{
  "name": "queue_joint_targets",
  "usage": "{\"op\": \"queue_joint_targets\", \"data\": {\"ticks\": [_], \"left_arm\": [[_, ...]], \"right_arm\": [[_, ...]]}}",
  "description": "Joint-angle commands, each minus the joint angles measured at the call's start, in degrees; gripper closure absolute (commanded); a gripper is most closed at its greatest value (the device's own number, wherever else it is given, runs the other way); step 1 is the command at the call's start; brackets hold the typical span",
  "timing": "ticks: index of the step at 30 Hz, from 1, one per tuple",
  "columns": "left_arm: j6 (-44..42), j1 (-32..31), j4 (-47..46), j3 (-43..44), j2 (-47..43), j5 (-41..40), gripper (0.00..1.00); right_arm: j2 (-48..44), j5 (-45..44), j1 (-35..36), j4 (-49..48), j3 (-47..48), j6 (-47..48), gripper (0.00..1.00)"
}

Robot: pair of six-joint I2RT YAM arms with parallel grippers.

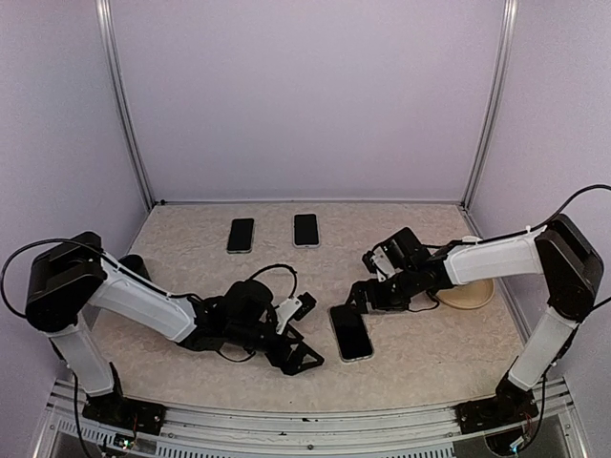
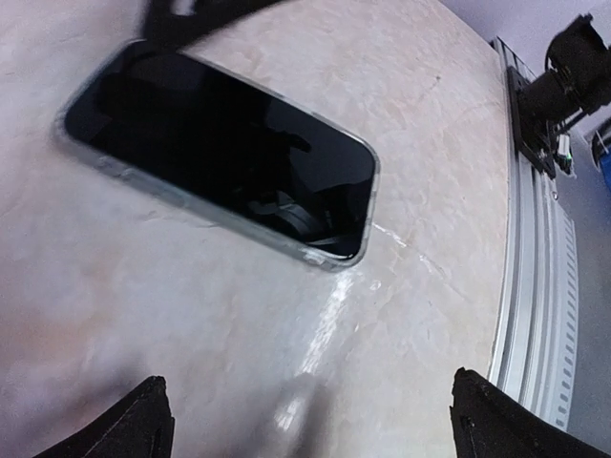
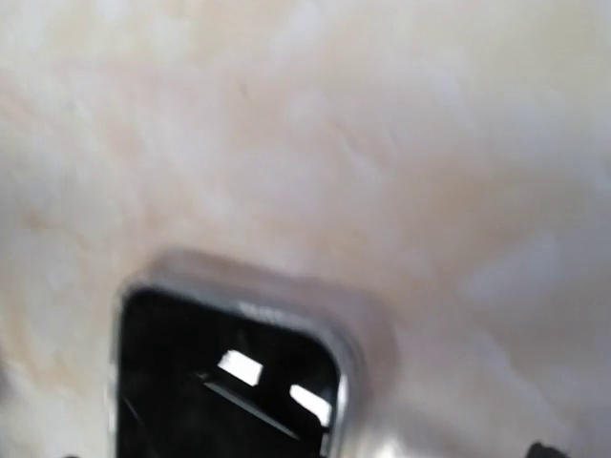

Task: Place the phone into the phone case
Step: Rotate the phone with the phone case at the center of the board, then move the phone with the phone case to the center of the board.

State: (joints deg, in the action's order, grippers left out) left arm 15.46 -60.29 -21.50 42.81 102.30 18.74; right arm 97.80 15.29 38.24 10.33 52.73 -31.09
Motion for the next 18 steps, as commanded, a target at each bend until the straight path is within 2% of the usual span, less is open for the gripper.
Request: {"op": "queue_joint_targets", "data": {"ticks": [1,7,12,18], "left_arm": [[3.7,0.8,-3.2,-4.4,-10.5,-10.4,0.01],[5.6,-0.7,3.5,-4.9,-21.2,-25.3,0.01],[9.9,-1.8,11.4,-3.1,-28.9,-39.4,0.01],[13.7,-1.9,21.1,-1.0,-35.8,-48.4,0.01]], "right_arm": [[-4.3,-10.3,4.3,6.2,-1.3,-1.0,0.00],[-4.4,-17.5,10.9,8.2,-0.5,-6.6,0.00],[-1.6,-19.0,15.5,8.1,1.4,-9.7,0.00],[1.6,-20.0,19.9,8.6,3.3,-12.7,0.00]]}}
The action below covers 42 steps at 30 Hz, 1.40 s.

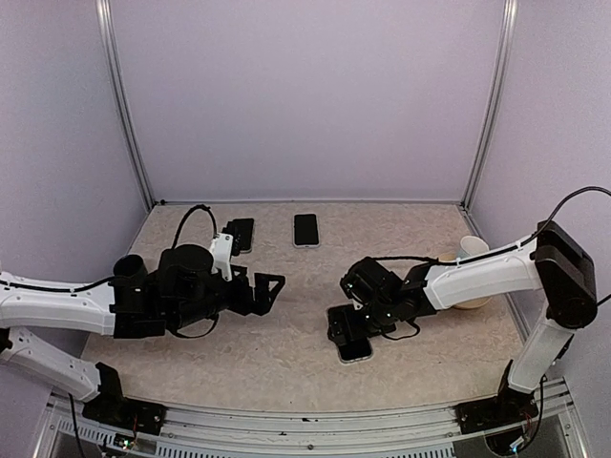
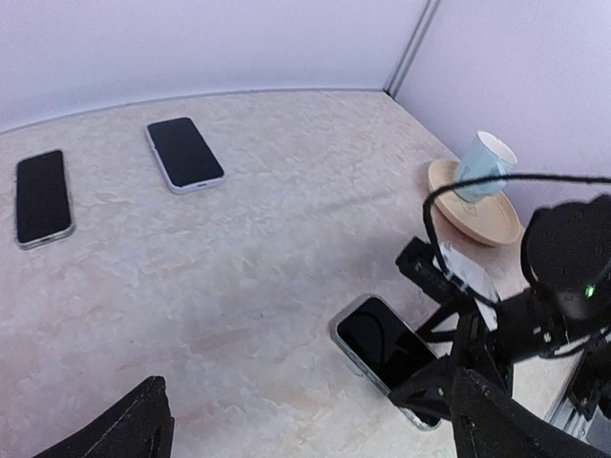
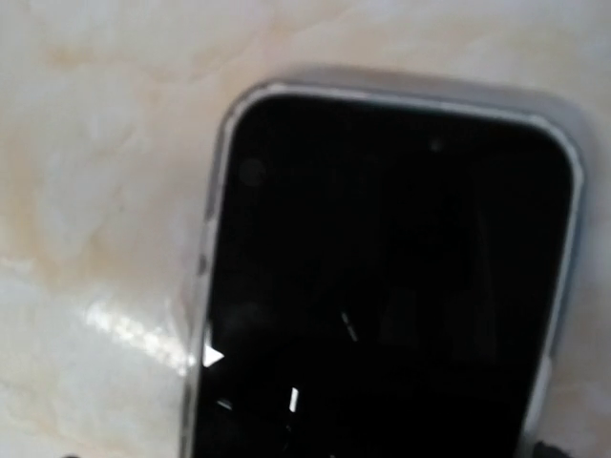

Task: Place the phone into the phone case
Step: Move the phone with the phone case to the center of the board.

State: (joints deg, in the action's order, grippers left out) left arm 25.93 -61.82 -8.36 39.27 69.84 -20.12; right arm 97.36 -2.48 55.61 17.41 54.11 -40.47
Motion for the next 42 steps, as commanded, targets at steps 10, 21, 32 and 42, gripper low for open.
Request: {"op": "queue_joint_targets", "data": {"ticks": [10,21,32,42], "left_arm": [[3.8,-0.9,10.9,0.9,-8.5,-13.2,0.01],[5.4,-1.2,14.9,2.2,-9.7,-17.7,0.01],[5.6,-1.1,15.4,1.4,-12.0,-19.3,0.01],[6.0,-1.1,15.3,1.6,-11.5,-19.4,0.01]], "right_arm": [[6.4,-7.8,5.8,6.0,4.8,-6.2,0.00],[11.8,-11.8,7.1,8.5,8.0,-8.2,0.12],[13.6,-14.8,7.0,10.1,10.3,-6.2,0.42],[10.0,-16.4,2.4,9.9,11.6,-2.9,0.44]]}}
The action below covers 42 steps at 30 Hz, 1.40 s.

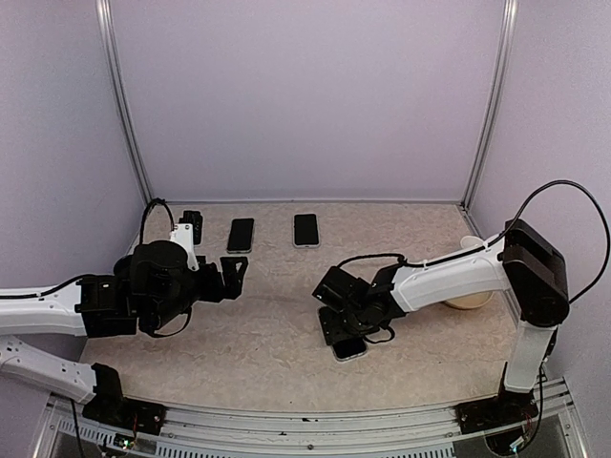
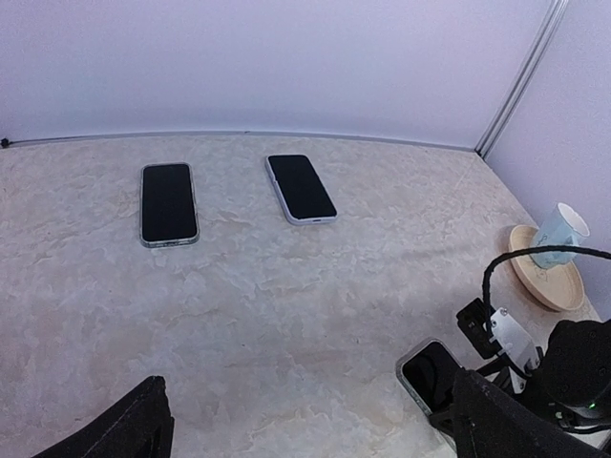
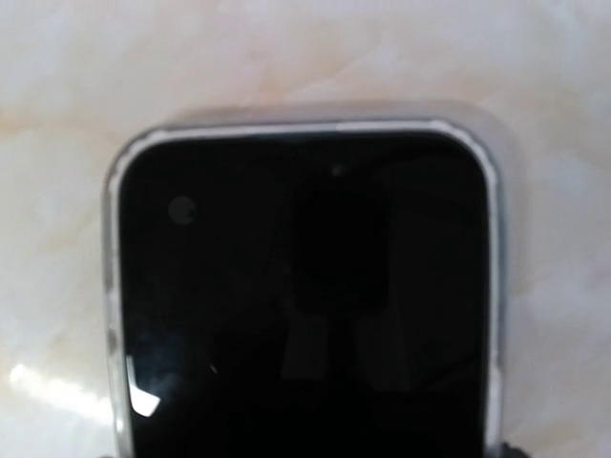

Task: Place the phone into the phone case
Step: Move the phone with the phone case to the center of the board.

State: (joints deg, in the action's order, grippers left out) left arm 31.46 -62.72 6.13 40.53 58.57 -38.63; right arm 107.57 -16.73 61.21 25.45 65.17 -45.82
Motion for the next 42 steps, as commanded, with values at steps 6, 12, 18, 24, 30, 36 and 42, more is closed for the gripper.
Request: {"op": "queue_joint_targets", "data": {"ticks": [6,12,18,24,30,36,42], "left_arm": [[0.7,-0.3,0.7,0.2,0.1,-0.7,0.01],[0.5,-0.3,0.7,0.2,0.3,-0.9,0.01],[0.4,-0.2,0.2,-0.3,1.0,-1.2,0.01],[0.6,-0.3,-0.2,-0.3,1.4,-1.4,0.01],[0.8,-0.3,-0.4,-0.3,1.3,-2.0,0.01],[1.4,-0.7,-0.1,0.5,2.0,-1.8,0.01],[1.8,-1.2,0.2,0.9,2.3,-2.0,0.01]], "right_arm": [[-1.8,-1.7,-9.0,-0.7,0.8,5.9,0.44],[-0.6,-0.3,-17.1,-2.7,3.9,11.0,0.43],[3.2,2.7,-26.5,-5.6,10.4,18.4,0.42],[11.3,5.7,-33.1,-4.7,22.2,24.8,0.42],[20.8,5.7,-36.0,-1.6,37.5,28.4,0.41],[31.3,5.7,-37.4,3.1,55.1,29.3,0.42],[37.6,8.4,-38.6,3.7,61.7,26.8,0.41]]}}
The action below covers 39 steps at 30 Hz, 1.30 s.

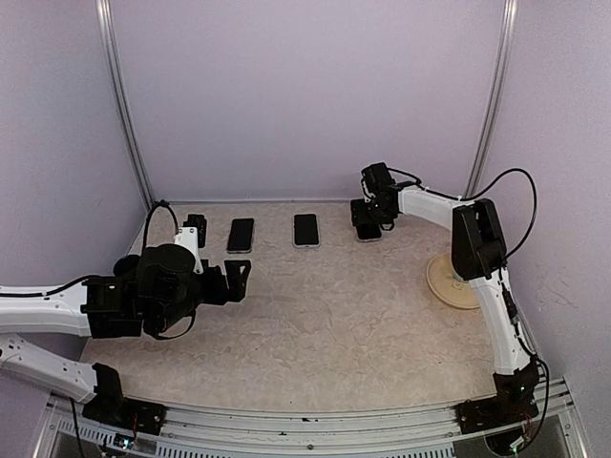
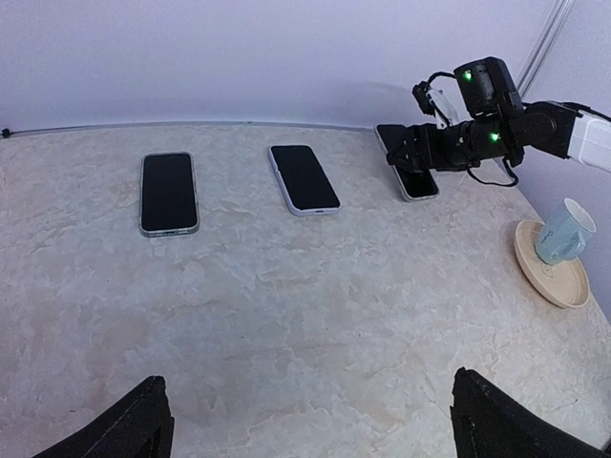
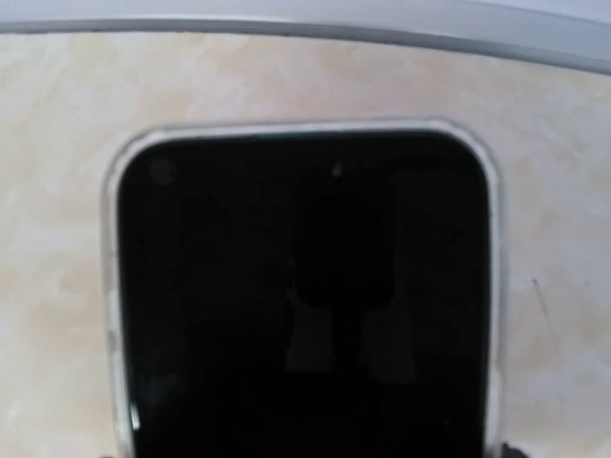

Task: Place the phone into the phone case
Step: Move the phone with the phone case to the center of the board, then reset both arms

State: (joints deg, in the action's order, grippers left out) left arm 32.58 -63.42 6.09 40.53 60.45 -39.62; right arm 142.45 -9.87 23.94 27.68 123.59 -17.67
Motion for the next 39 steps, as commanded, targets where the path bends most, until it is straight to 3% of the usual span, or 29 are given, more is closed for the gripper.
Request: {"op": "queue_joint_targets", "data": {"ticks": [1,17,22,33,39], "left_arm": [[0.8,-0.6,0.4,1.0,0.5,-1.1,0.01],[1.3,-1.0,1.6,1.7,1.1,-2.3,0.01],[1.3,-0.9,1.5,1.9,1.6,-2.4,0.01],[-0.8,-0.9,1.7,3.0,1.6,-4.2,0.01],[-3.5,0.6,2.4,4.0,1.0,-5.4,0.01]], "right_arm": [[3.1,1.4,-1.4,1.1,3.5,-1.9,0.41],[6.7,1.2,-2.6,0.7,3.9,-5.1,0.37],[7.0,1.4,-2.8,0.9,3.6,-5.5,0.29],[2.2,2.2,-2.8,1.6,1.0,-4.5,0.01],[-8.6,5.0,-2.8,-1.6,-9.0,-2.0,0.00]]}}
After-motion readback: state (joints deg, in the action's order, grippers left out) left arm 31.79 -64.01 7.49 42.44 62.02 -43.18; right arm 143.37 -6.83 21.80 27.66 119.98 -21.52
